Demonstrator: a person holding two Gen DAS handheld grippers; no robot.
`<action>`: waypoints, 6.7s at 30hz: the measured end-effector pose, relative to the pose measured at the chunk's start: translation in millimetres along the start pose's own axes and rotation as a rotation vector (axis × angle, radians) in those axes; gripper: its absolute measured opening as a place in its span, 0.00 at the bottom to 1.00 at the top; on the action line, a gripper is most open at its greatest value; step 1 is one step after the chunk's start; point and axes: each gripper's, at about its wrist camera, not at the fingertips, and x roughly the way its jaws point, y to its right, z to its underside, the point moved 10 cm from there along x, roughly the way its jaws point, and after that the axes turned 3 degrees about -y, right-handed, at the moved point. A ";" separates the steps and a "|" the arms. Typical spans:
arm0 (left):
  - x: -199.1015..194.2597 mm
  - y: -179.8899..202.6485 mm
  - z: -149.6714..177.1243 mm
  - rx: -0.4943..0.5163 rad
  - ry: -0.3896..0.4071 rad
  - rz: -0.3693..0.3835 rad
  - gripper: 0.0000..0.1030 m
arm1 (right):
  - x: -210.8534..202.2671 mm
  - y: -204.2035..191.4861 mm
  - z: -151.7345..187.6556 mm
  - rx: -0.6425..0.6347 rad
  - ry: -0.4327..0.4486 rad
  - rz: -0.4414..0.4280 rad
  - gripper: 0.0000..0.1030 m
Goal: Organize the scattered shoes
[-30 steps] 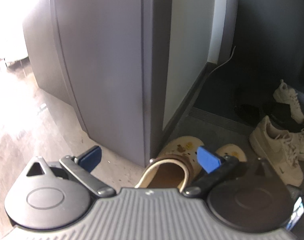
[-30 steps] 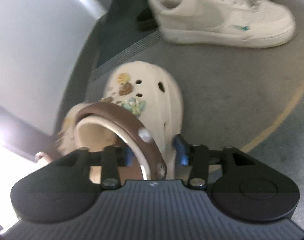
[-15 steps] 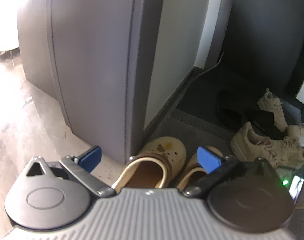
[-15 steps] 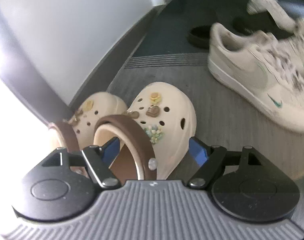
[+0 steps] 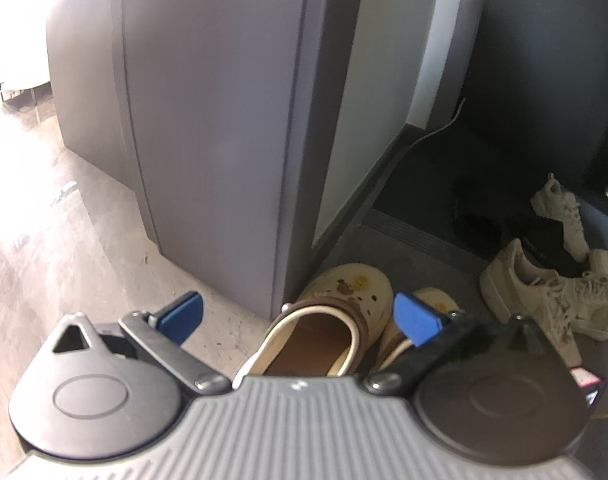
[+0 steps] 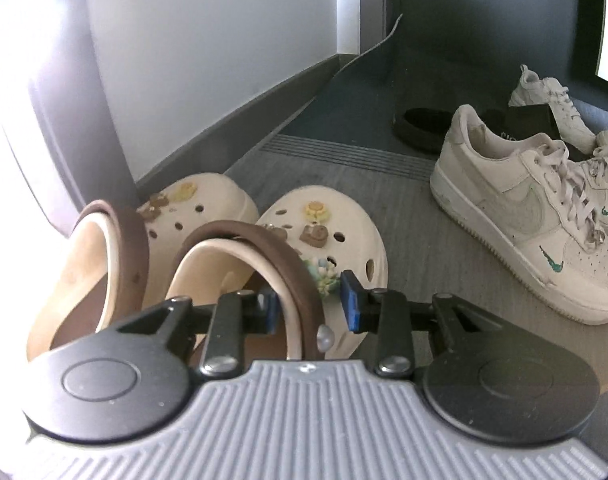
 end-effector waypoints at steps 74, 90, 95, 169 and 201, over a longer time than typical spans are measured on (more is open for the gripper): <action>241.6 323.7 17.8 0.435 -0.463 0.147 0.23 | -134.1 292.4 71.7 0.391 -0.237 -0.060 0.83; 149.0 286.7 152.3 0.380 -0.751 0.165 0.27 | -170.0 289.9 73.5 0.416 -0.180 -0.051 0.83; 138.0 289.9 148.2 0.500 -0.594 0.203 0.27 | -166.5 293.2 89.3 0.502 -0.238 -0.067 0.83; 36.0 244.4 81.9 0.533 -0.079 0.363 0.84 | -113.2 260.9 80.0 0.579 -0.290 -0.112 0.25; 46.3 252.6 96.7 0.552 -0.172 0.371 0.85 | -101.2 242.5 118.8 0.641 -0.326 -0.204 0.36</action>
